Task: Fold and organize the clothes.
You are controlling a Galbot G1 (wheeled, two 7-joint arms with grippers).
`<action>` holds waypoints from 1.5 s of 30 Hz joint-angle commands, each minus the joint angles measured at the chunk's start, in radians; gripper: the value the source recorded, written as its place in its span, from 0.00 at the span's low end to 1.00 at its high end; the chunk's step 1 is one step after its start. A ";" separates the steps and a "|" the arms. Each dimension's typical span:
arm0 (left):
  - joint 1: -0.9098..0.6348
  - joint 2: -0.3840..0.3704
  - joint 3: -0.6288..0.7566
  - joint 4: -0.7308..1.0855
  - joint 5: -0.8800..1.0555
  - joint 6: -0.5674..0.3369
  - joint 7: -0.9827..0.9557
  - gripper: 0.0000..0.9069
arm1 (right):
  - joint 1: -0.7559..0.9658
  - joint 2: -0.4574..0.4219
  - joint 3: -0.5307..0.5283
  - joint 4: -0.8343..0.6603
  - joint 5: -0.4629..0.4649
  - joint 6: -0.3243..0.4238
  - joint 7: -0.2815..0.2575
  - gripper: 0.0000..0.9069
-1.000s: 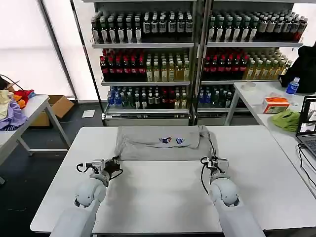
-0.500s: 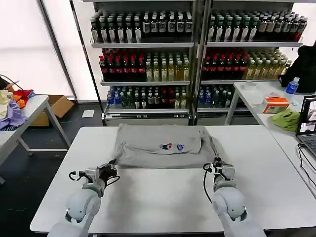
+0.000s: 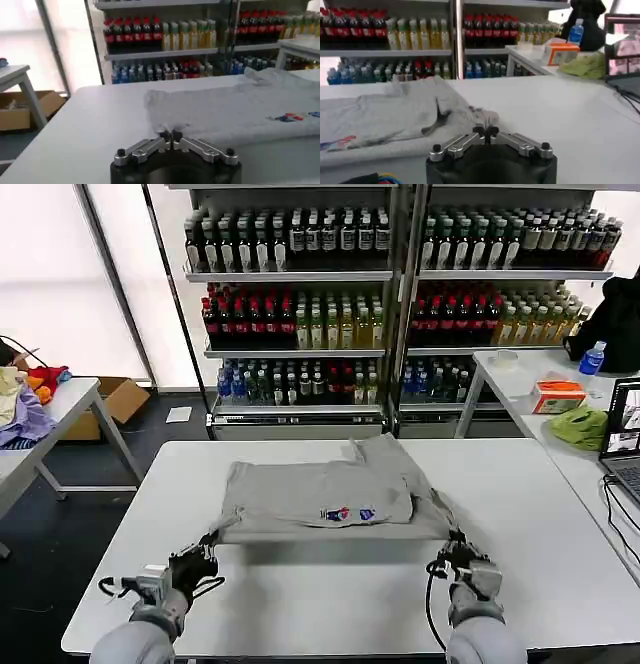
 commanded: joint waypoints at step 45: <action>0.382 -0.074 0.026 -0.212 0.083 -0.078 -0.002 1.00 | -0.359 0.003 0.027 0.213 -0.061 0.030 0.043 1.00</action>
